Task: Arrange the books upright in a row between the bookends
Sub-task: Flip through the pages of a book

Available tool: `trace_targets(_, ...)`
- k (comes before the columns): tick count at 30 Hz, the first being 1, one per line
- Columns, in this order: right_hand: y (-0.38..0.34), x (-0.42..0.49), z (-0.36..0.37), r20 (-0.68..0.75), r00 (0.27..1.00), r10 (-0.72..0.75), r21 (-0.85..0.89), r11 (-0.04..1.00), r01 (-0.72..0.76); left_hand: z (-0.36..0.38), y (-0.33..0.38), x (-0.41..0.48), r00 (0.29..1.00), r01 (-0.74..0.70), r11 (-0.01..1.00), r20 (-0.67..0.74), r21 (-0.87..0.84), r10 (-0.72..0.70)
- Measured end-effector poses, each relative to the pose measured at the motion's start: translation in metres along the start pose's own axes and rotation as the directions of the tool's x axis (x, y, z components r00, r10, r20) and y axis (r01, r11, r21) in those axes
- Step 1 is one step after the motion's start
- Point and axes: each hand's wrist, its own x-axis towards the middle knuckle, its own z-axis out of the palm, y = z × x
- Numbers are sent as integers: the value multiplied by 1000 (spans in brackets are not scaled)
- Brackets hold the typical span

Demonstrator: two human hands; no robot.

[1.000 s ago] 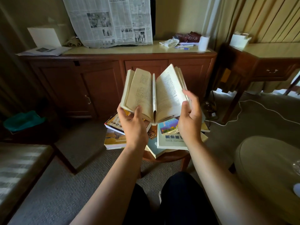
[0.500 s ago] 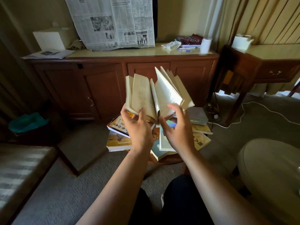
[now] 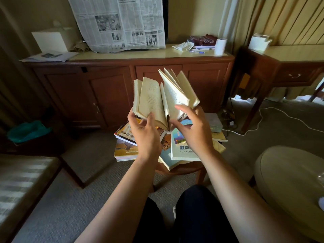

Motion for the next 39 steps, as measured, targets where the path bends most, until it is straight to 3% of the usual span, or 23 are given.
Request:
trace_targets(6,-15,-4,7,-105,989,-108,-152,984,91,5,-1,-4,1000,-9,1000,1,11,9)
trace_targets(14,-7,6,4,-141,965,-221,-176,965,195,3,0,-5,999,-30,999,30,34,29)
trace_targets(19,4,6,-1,-136,949,-283,-477,858,188,1,1,-4,998,-65,994,30,87,63)
trace_targets(21,11,6,-4,-187,954,-236,-452,883,130,1,2,-2,999,-51,998,20,43,50)
trace_targets(24,15,3,-8,-237,970,-56,-249,969,-5,1,3,-2,999,-25,999,26,28,25)
trace_targets(27,6,2,-11,-259,950,173,-11,983,-182,1,1,-5,999,-8,999,51,33,6)
trace_targets(29,3,5,-14,-250,896,366,152,929,-338,1,1,-7,999,10,1000,40,15,-10)
trace_targets(31,7,8,-16,-167,792,587,311,793,-523,1,2,-7,999,13,1000,32,3,-13)
trace_targets(32,12,9,-16,-77,704,706,401,668,-626,1,2,-7,999,4,1000,35,3,-4)
trace_targets(34,18,10,-15,190,457,869,519,306,-798,2,5,-7,999,-9,1000,38,14,9)
trace_targets(35,20,9,-15,318,348,882,535,136,-834,2,6,-7,999,-10,1000,36,21,9)
trace_targets(36,22,7,-15,387,288,876,534,41,-844,2,7,-7,999,-10,1000,33,23,9)
trace_targets(37,24,7,-14,399,279,874,532,27,-846,2,8,-7,999,-9,1000,33,16,8)
trace_targets(39,28,7,-15,340,317,885,502,114,-857,0,10,-6,999,0,1000,41,-16,1)
